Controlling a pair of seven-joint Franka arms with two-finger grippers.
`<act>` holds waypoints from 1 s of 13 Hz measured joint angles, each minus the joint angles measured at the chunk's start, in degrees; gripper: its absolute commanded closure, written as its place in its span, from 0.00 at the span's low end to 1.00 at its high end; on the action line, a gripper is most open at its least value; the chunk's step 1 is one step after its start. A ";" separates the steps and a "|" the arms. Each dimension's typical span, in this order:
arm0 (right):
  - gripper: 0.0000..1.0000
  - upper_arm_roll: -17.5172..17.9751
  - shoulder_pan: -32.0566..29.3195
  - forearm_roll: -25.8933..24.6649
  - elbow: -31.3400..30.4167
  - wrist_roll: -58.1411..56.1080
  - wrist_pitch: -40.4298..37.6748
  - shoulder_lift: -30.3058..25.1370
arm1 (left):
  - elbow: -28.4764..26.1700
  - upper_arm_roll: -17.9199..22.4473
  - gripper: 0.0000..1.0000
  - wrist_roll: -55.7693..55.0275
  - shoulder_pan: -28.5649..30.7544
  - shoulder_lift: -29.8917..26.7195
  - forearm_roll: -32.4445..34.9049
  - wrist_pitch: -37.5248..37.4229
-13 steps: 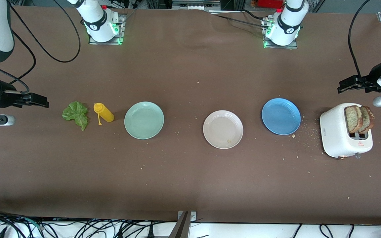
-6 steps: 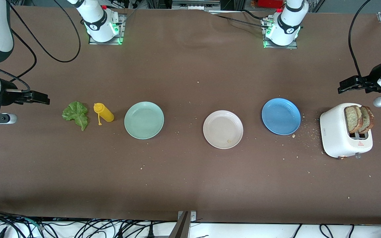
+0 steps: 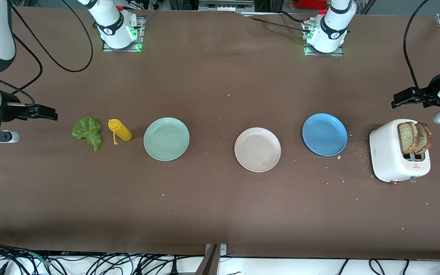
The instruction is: Make sandwich in beige plate with both arms
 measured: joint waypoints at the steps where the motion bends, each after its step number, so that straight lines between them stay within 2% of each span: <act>1: 0.00 0.00 0.00 0.00 0.00 0.00 -0.02 0.00 | 0.00 -0.10 0.00 0.00 -0.02 0.00 0.00 0.00; 8: 0.00 0.09 0.08 -0.05 0.00 0.00 0.17 0.00 | 0.00 -0.16 0.00 0.00 -0.11 0.00 0.00 0.00; 13: 0.01 0.09 0.08 -0.94 -0.41 0.01 3.40 0.03 | 1.49 -0.32 0.00 0.00 -0.26 0.02 0.00 0.00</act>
